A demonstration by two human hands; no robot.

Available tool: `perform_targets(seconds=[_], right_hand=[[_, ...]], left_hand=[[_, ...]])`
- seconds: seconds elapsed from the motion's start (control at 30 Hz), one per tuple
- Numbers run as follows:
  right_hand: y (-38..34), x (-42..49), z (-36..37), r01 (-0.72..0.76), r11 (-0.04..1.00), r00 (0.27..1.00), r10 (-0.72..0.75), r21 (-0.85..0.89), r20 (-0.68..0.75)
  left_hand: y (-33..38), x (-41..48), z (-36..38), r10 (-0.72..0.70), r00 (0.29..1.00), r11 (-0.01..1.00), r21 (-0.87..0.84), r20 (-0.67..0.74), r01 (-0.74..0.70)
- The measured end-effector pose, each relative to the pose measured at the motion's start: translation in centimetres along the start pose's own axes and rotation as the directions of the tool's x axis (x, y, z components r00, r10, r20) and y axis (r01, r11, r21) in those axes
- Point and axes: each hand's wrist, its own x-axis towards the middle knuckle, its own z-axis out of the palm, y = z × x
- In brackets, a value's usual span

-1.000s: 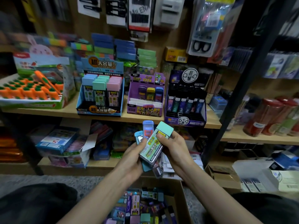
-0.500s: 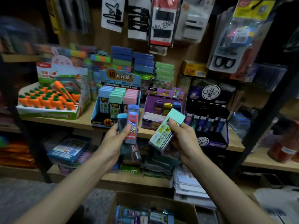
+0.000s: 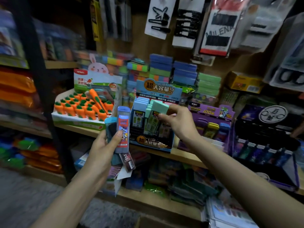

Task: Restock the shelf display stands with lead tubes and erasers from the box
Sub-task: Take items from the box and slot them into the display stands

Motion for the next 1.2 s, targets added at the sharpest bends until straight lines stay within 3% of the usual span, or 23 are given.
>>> perform_targets(seconds=[0.3, 0.47, 0.63, 0.8, 0.9, 0.97, 1.03, 1.1, 1.2], right_hand=[[1.1, 1.2, 1.2, 0.118, 0.985, 0.983, -0.098, -0.123, 0.155], [1.1, 1.7, 1.2, 0.085, 0.979, 0.990, -0.062, -0.186, 0.127], [1.3, 1.7, 1.7, 0.070, 0.939, 0.974, 0.009, -0.337, 0.226], [0.9, 1.6, 2.3, 0.037, 0.900, 0.977, 0.059, -0.434, 0.205], [0.3, 0.8, 1.9, 0.109, 0.804, 0.989, -0.027, -0.584, 0.148], [-0.3, -0.4, 1.5, 0.132, 0.864, 0.991, -0.109, -0.487, 0.076], [-1.3, -1.9, 1.3, 0.034, 0.994, 0.997, -0.027, -0.103, 0.066], [-2.1, -3.2, 1.2, -0.181, 0.956, 0.967, 0.130, 0.230, 0.221], [-1.9, -4.4, 0.7, -0.308, 0.881, 0.925, 0.190, 0.358, 0.329]], left_hand=[[-0.9, 0.6, -0.8, -0.010, 1.000, 1.000, -0.015, 0.019, 0.010], [-1.1, 0.4, -0.2, -0.015, 0.999, 0.999, -0.036, 0.049, 0.016], [-1.2, 0.4, -0.1, -0.034, 0.998, 0.998, -0.056, 0.054, 0.037], [-1.1, 0.2, -0.1, -0.040, 0.998, 0.997, -0.065, 0.048, 0.043], [-1.2, 0.0, 0.3, -0.050, 0.997, 0.996, -0.066, 0.057, 0.054], [-1.4, -0.1, 0.5, -0.051, 0.996, 0.997, -0.048, 0.076, 0.054], [-1.5, -0.3, 0.9, -0.053, 0.992, 0.997, -0.042, 0.115, 0.059], [-1.8, -0.5, 1.6, -0.059, 0.985, 0.997, -0.040, 0.164, 0.067], [-2.3, -0.9, 2.5, -0.062, 0.975, 0.998, 0.005, 0.212, 0.063]])
